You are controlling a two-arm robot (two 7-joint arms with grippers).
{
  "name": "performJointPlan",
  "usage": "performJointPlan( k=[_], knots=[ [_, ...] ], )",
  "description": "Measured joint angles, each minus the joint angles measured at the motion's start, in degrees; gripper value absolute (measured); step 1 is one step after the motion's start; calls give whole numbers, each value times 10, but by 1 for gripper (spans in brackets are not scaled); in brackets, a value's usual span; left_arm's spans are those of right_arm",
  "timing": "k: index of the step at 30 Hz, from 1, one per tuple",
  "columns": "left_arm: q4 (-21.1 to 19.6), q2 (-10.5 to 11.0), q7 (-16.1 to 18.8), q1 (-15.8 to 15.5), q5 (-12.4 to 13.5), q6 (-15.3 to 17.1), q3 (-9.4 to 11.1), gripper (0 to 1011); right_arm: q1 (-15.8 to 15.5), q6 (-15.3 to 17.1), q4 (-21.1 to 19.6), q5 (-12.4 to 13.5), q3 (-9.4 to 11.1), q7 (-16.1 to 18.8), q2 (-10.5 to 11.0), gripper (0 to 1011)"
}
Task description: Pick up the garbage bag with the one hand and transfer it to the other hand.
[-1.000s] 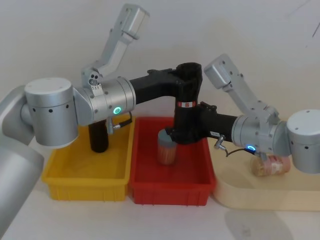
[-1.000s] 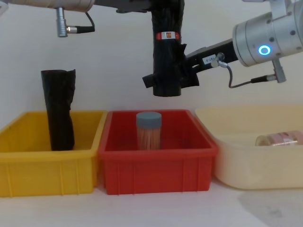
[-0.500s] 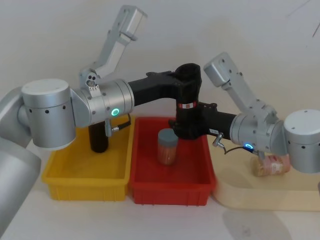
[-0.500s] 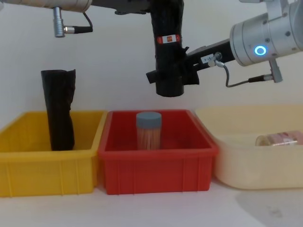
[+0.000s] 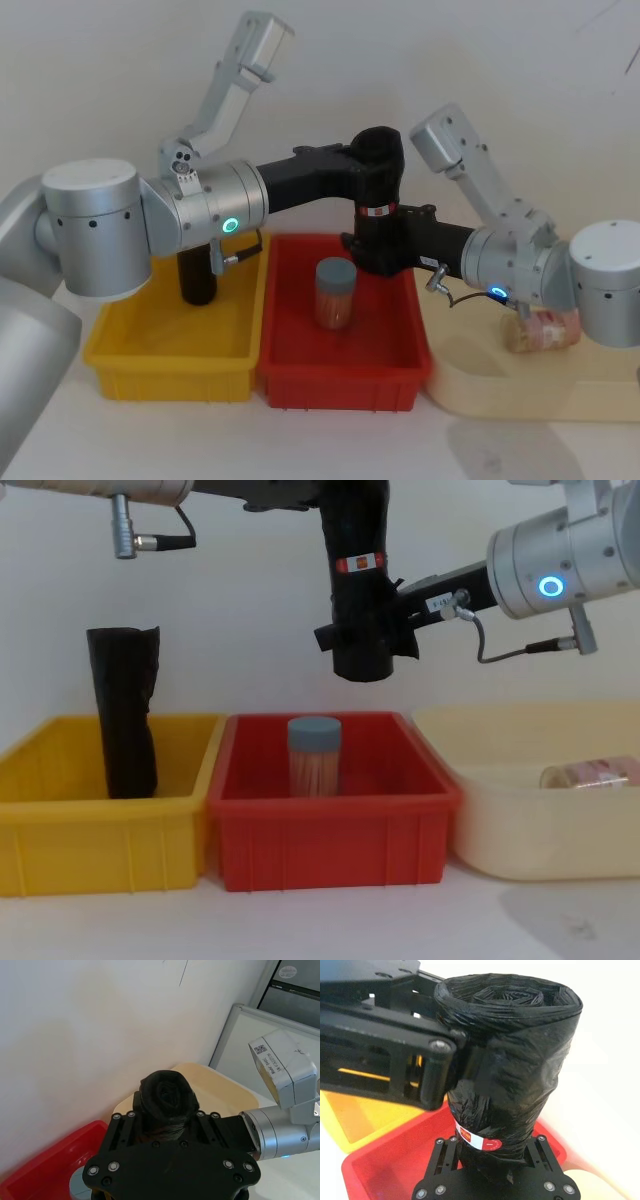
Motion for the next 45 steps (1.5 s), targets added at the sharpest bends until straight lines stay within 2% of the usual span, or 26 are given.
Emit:
performJointPlan(
  k=[3,6,7,10,11,20,28,35,45],
  knots=[
    [0,0,0,0,0,1,0,516,-2,-4,-3,2,2,0,1,536],
    [0,0,0,0,-1,1,0,639,-5,-6,-6,5,4,0,3,536],
    [0,0,0,1,-1,2,0,639,-6,-7,-6,6,4,0,3,536],
    [0,0,0,1,-1,2,0,774,-9,-7,-9,7,9,-5,6,536],
    [-1,0,0,1,-1,2,0,774,-10,-7,-9,7,10,-6,7,536],
    [-1,1,0,1,-1,2,0,999,-24,1,-13,6,28,-33,20,535],
    [-1,1,1,1,-1,2,0,1001,-33,13,-9,-3,46,-59,37,535],
    [-1,1,1,1,-2,2,0,1001,-30,32,21,-21,52,-73,57,536],
    [-1,1,1,1,-1,2,0,1001,0,47,100,-51,37,-70,65,844]
  ],
)
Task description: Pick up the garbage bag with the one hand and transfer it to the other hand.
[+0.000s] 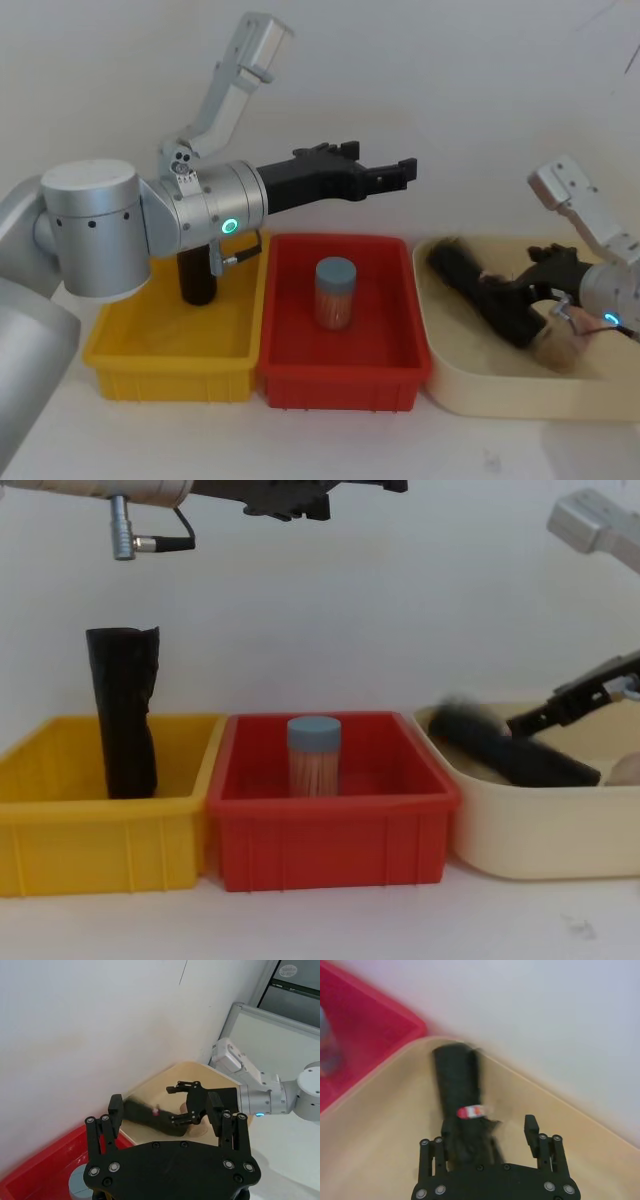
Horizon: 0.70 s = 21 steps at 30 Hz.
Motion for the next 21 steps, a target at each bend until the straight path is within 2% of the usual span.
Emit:
performJointPlan(
  k=[6,14,21],
  knots=[
    [0,0,0,0,0,0,0,1001,11,3,30,-11,-6,4,1,998],
    [0,0,0,0,0,0,0,1001,19,5,48,-19,-10,6,3,999],
    [0,0,0,0,0,0,0,1001,9,2,29,-19,0,-2,6,999]
  ],
)
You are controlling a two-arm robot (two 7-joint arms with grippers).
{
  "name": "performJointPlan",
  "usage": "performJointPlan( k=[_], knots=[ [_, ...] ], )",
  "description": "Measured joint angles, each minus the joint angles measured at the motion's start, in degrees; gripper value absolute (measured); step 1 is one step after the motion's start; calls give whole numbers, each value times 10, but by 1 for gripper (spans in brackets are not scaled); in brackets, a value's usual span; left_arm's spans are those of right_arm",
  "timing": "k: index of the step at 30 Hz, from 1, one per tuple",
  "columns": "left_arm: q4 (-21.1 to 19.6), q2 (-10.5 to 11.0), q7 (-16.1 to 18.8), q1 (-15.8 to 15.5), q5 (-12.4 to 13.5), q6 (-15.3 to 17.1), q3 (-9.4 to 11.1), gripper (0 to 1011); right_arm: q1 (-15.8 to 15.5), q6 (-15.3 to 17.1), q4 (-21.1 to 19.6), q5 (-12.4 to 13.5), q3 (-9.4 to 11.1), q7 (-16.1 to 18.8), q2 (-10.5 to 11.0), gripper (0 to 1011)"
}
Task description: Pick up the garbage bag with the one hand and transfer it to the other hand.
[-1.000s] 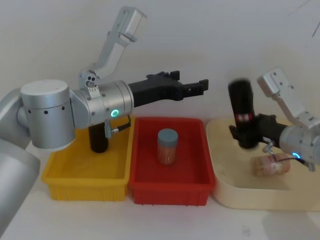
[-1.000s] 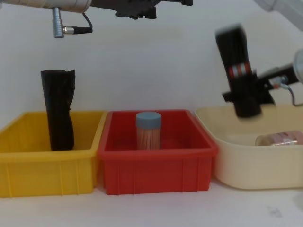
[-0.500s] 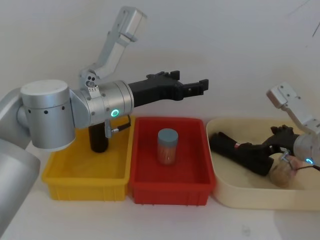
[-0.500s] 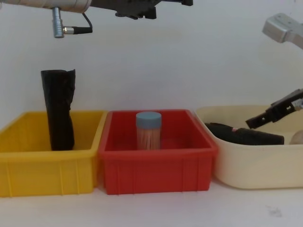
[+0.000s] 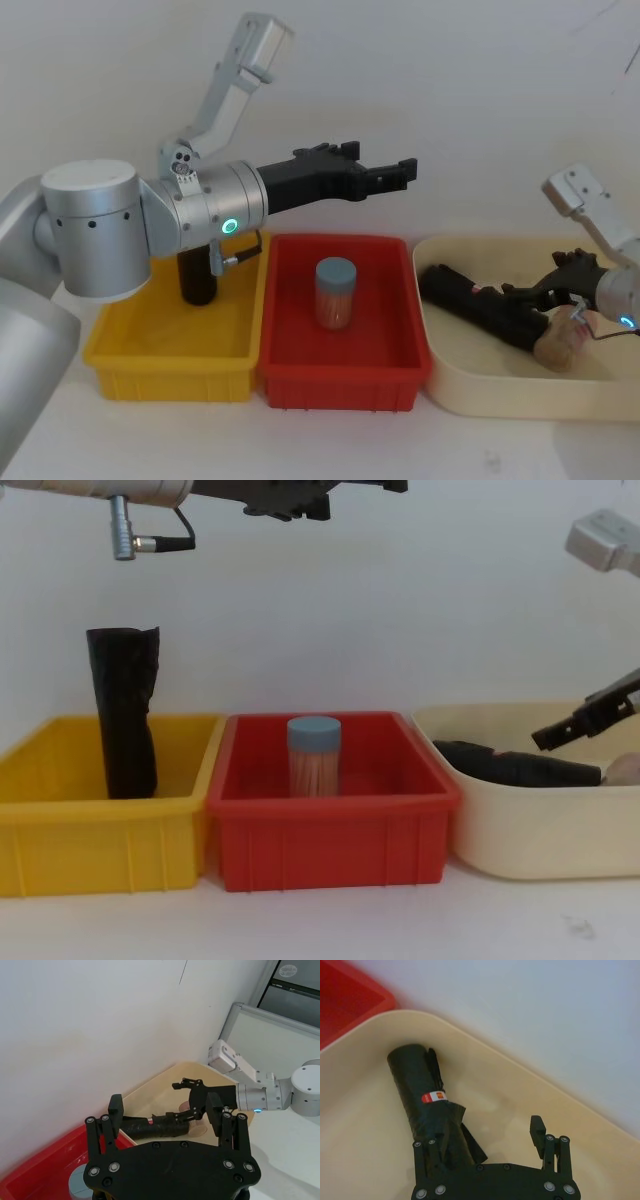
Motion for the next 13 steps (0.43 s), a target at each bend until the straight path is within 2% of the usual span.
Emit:
performJointPlan(
  k=[13],
  knots=[
    [0,0,0,0,0,0,0,1001,-29,-5,-66,6,30,-29,8,999]
  ],
)
